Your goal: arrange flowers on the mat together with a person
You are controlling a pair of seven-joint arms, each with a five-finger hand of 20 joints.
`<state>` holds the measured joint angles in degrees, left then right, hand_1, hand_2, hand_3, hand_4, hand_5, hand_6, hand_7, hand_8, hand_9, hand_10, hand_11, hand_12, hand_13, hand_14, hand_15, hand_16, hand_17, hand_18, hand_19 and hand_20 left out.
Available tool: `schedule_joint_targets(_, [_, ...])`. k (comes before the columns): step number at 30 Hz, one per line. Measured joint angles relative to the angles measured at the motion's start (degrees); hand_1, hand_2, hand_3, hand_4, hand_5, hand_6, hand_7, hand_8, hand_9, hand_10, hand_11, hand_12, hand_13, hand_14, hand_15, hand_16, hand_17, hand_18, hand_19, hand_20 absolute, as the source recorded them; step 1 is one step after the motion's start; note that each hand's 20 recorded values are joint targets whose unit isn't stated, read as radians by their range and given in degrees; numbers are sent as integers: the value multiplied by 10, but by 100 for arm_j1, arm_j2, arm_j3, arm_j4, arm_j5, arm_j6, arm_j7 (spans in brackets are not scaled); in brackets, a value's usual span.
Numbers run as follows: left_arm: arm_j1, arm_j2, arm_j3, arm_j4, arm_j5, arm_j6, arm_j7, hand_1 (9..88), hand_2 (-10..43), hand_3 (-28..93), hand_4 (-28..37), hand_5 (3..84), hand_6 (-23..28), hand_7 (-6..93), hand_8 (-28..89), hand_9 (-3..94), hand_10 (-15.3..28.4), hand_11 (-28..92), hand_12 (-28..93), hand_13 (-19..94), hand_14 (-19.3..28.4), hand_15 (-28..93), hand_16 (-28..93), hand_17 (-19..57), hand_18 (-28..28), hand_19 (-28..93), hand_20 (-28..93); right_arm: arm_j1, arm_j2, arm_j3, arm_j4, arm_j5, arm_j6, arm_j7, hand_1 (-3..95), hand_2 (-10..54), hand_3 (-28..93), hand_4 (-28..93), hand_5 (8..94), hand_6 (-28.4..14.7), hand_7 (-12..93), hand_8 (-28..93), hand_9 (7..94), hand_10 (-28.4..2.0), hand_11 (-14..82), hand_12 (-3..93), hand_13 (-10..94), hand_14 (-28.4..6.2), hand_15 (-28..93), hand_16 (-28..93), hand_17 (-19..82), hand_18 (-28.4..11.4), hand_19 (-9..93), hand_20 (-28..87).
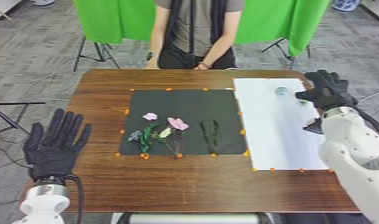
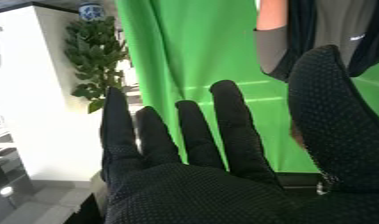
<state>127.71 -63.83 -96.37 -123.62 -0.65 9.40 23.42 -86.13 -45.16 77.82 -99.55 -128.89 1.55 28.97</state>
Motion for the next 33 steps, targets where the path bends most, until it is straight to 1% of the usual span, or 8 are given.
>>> schedule_joint_targets(2, [0,-2,15,0,-1,1,4,282,140,730,-283,462,72,123,-106,422,133,174,64,324,133,243,-64,-54,148,369,99,333,-2,-130,267,335,-165,5,319,-38,807,-264,322,-35,133,-108,256,-119,44,81,229,-141,33,114,86,-140,377,71])
schedule_joint_targets(9, [0,-20,98,3,-22,61,-5,283,140,733,-283,463,72,125,-107,422,132,174,64,324,133,245,-65,-55,149,373,99,1203,54,-378,970,877,-1518,114,341,-56,813,-278,337,-36,144,-114,257,-117,52,78,245,-140,44,117,101,-145,399,78])
schedule_joint_targets(20, [-19,-69,123,56,-33,159,-117,284,141,736,-283,465,73,125,-107,423,132,177,63,325,134,249,-66,-57,150,377,99,1574,182,-932,1639,941,-1648,-28,438,-63,803,-282,370,-18,202,-145,281,-109,97,68,342,-105,100,139,163,-147,519,119])
schedule_joint_targets(23, [-70,-68,184,107,-30,151,-160,284,140,737,-283,464,73,125,-106,422,132,176,63,325,134,248,-67,-57,150,377,98,1506,163,-1038,1733,932,-1655,-57,467,-69,792,-283,401,-3,232,-164,370,-98,119,77,426,-88,204,173,181,-160,612,154])
schedule_joint_targets(26, [-122,-68,217,139,-19,148,-211,286,140,734,-283,464,73,126,-106,423,131,176,63,325,133,248,-67,-57,150,377,98,1379,137,-1073,1724,858,-1480,-79,501,-85,776,-283,492,17,241,-171,540,-94,153,129,533,-67,315,194,208,-168,674,212])
schedule_joint_targets(27, [-134,-66,218,144,-16,148,-226,286,140,734,-283,464,73,126,-106,423,131,176,63,325,133,248,-67,-57,150,377,98,1346,136,-1078,1715,778,-1326,-96,526,-91,741,-283,533,25,246,-171,593,-93,173,147,565,-57,323,254,220,-171,689,246])
schedule_joint_targets(30, [-159,-63,218,149,-15,153,-261,287,140,733,-283,464,73,126,-107,422,131,176,63,325,133,248,-67,-57,150,377,98,1221,130,-1103,1664,483,-913,-178,607,-95,642,-283,625,33,319,-86,758,-68,110,356,644,-39,358,393,249,-182,721,337])
schedule_joint_targets(33, [-168,-63,218,150,-20,154,-270,287,140,734,-283,464,73,127,-107,423,131,176,63,324,133,248,-67,-58,150,378,98,1120,118,-1153,1581,179,-770,-250,629,-95,622,-283,669,40,386,-70,808,-67,143,428,674,-48,399,427,262,-189,729,372])
